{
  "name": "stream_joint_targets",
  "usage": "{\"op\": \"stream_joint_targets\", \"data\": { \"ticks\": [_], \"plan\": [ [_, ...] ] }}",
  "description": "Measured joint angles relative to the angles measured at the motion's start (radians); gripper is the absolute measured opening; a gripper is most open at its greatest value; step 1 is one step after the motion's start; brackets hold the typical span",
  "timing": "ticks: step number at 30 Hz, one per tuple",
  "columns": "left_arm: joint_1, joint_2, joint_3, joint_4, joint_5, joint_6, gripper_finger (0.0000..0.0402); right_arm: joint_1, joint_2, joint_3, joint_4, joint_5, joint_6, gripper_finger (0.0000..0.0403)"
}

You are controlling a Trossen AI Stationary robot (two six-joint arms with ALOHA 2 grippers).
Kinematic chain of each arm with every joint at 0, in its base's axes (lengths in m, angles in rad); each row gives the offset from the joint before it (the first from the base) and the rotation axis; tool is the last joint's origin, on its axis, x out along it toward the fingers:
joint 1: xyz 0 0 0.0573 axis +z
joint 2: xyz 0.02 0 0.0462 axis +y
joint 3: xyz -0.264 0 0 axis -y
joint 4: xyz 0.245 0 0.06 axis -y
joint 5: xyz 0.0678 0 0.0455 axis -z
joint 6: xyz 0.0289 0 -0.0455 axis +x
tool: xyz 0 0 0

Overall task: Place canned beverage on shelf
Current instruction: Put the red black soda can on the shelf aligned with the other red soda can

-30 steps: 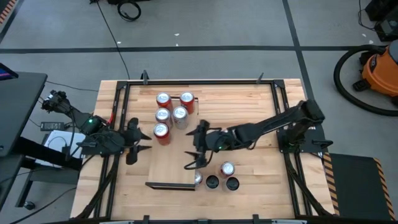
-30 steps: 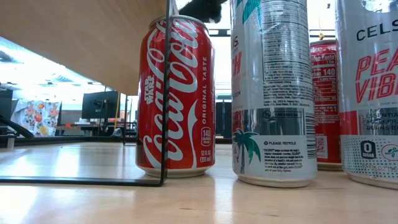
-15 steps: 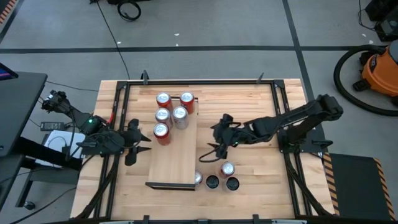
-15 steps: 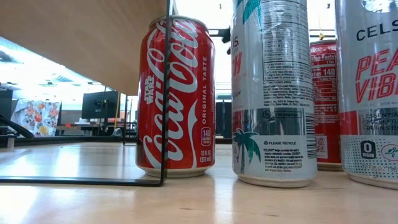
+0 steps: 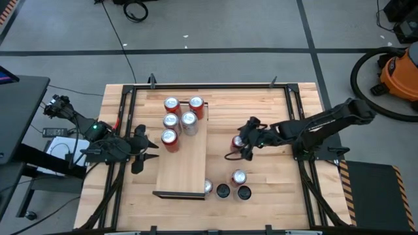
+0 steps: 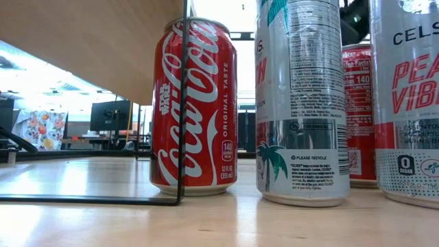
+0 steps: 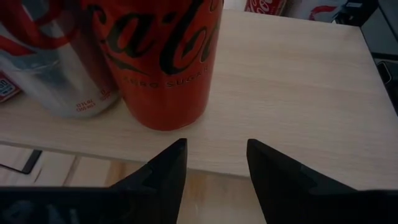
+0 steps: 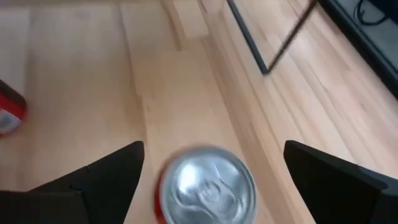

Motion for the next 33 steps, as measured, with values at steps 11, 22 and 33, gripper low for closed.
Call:
{"op": "stream_joint_targets", "data": {
  "ticks": [11,22,33],
  "plan": [
    [0.0,0.0,0.0,0.0,0.0,-0.024,0.0178,-0.051,-0.013,-0.227,0.313,-0.08,-0.034,0.0399],
    [0.0,0.0,0.0,0.0,0.0,-0.027,0.0178,-0.059,-0.013,-0.362,0.547,-0.117,-0.068,0.0388],
    [0.0,0.0,0.0,0.0,0.0,-0.042,0.0178,-0.031,-0.011,-0.412,0.669,-0.049,0.003,0.0344]
  ]
}}
